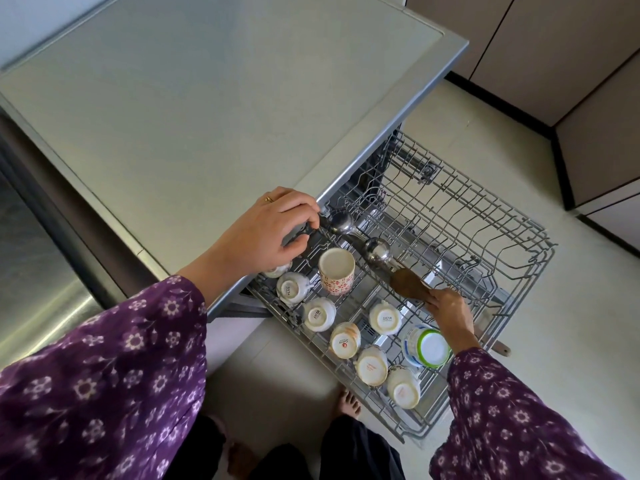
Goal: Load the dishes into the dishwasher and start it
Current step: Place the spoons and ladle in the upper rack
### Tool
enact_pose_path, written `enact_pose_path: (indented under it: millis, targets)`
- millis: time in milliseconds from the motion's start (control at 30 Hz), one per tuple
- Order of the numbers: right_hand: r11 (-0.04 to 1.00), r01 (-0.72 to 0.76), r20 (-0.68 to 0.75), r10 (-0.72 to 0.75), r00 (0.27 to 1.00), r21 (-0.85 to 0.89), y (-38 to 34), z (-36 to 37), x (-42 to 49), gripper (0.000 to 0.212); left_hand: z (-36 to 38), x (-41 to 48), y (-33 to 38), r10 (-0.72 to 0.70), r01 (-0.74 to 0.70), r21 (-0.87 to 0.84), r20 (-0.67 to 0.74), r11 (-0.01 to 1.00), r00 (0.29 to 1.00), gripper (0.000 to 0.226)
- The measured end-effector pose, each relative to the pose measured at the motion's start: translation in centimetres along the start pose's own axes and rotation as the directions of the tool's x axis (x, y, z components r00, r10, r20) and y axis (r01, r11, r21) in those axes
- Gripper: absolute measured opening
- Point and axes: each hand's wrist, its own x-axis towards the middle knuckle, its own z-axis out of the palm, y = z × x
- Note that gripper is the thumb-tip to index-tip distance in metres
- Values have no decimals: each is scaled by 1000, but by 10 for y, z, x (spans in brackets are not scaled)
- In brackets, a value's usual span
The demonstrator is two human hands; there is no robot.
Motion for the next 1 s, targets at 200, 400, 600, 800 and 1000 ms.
enact_pose_path:
  millis: [200,400,600,800,1000]
  targets:
    - [997,37,-32,-40,999,-73,-7,-1,4,17,0,0,0,5,-5,-4,-2,1000,1000,17]
    - [990,140,-86,-139,987,13,-23,0,11,19,0,0,1,-1,1,-7,-12,1000,1000,14]
    - [923,381,-151,-369,917,56,-52,3,20,19,-1,1,1,-3,3,-1,-12,1000,1000,14]
    - [893,435,-187,-411,892,114,-59,5,23,24,-1,1,1,-11,11,-4,-8,1000,1000,15]
    - [902,386,-279,-327,903,193,-64,-2,24,32,-1,0,1,-15,15,-5,6,1000,1000,16]
